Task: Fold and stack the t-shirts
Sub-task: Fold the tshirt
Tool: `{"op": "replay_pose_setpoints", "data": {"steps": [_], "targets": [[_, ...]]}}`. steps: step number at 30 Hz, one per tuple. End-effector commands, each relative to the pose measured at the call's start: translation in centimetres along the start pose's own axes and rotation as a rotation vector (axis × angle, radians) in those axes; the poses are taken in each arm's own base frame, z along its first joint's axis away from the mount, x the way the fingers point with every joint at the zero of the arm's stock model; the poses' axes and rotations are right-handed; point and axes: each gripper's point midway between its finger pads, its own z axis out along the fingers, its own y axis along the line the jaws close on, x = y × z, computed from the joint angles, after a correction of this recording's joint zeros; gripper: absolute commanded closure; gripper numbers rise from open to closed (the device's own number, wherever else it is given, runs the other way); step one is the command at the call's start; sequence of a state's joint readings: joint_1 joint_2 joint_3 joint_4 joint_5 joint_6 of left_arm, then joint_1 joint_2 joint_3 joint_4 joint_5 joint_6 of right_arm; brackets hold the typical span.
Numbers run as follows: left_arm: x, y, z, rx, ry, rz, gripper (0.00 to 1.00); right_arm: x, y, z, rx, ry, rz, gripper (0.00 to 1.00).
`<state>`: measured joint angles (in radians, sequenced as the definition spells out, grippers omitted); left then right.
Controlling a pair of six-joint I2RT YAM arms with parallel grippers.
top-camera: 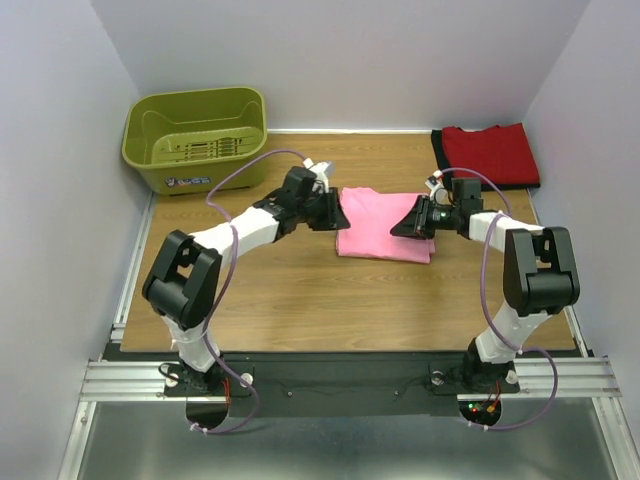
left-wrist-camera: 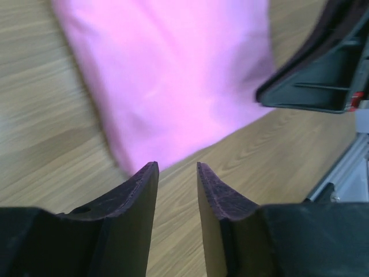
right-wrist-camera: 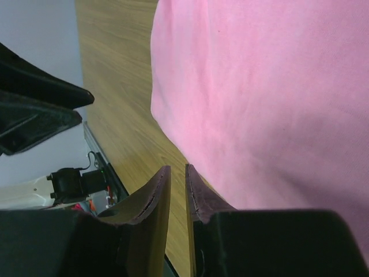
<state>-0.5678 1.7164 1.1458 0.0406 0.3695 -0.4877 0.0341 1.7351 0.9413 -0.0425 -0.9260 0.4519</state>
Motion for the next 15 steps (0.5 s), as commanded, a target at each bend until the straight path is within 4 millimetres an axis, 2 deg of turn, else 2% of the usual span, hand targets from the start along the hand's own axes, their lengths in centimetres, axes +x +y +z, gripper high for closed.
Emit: {"op": "replay_pose_setpoints", "data": {"steps": [1, 2, 3, 4, 8, 13, 15], "targets": [[1.3, -2.4, 2.6, 0.074, 0.064, -0.011, 0.62, 0.3, 0.0, -0.4, 0.033, -0.012, -0.008, 0.78], [1.9, -2.2, 3.0, 0.074, 0.081, -0.021, 0.64, 1.2, -0.9, -0.5, 0.06, -0.007, 0.017, 0.78], [2.5, -2.0, 3.4, 0.072, 0.1, -0.031, 0.66, 0.9, -1.3, -0.6, 0.081, -0.024, 0.017, 0.78], [3.2, -1.5, 3.8, 0.066, 0.121, -0.053, 0.72, 1.8, -3.0, -1.1, 0.129, -0.031, 0.058, 0.79], [6.0, 1.0, 5.4, 0.016, 0.199, -0.119, 0.84, 3.4, -7.2, -2.4, 0.228, -0.055, 0.163, 0.81], [9.1, 3.6, 5.3, -0.027, 0.28, -0.209, 0.88, 4.9, -9.6, -2.0, 0.27, -0.018, 0.204, 0.81], [9.2, 4.7, 4.6, -0.05, 0.272, -0.248, 0.9, 5.1, -9.9, -1.7, 0.262, -0.003, 0.221, 0.81]]}}
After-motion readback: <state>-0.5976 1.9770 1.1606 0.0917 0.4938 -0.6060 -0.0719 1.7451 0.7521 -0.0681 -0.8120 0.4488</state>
